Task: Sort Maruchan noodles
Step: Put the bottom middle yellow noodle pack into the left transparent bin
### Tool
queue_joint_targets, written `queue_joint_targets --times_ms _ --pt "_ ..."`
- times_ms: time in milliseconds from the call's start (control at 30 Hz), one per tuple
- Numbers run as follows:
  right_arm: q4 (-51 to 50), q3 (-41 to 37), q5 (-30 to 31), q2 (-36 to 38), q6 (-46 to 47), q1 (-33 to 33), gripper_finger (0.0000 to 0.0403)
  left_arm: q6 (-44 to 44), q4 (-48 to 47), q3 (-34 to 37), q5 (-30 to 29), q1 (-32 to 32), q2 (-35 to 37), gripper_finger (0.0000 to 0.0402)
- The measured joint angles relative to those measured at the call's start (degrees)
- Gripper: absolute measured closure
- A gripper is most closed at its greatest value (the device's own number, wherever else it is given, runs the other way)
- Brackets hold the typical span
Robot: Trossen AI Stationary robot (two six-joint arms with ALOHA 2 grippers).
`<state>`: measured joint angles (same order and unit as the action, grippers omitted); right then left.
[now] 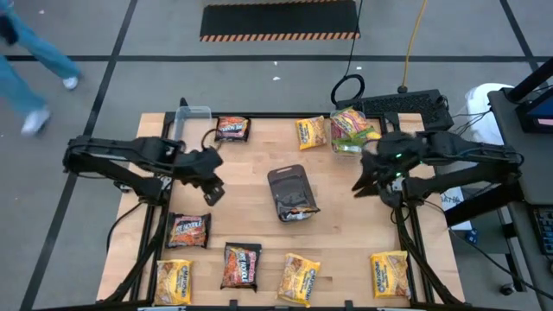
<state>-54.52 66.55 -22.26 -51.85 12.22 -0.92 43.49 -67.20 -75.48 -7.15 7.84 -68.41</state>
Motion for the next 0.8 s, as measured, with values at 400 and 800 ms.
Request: queue_joint_targets --times_ms 400,800 --pt "16.3 -0.1 -12.4 -20.6 12.5 11.7 0.0310 -2.9 -6.9 0.0 -0.5 7.5 6.5 0.0353" --pt "30.6 -0.1 -6.1 -35.8 20.3 20.6 0.0310 -2.5 -8.6 0.0 -2.5 18.1 7.0 0.0353"
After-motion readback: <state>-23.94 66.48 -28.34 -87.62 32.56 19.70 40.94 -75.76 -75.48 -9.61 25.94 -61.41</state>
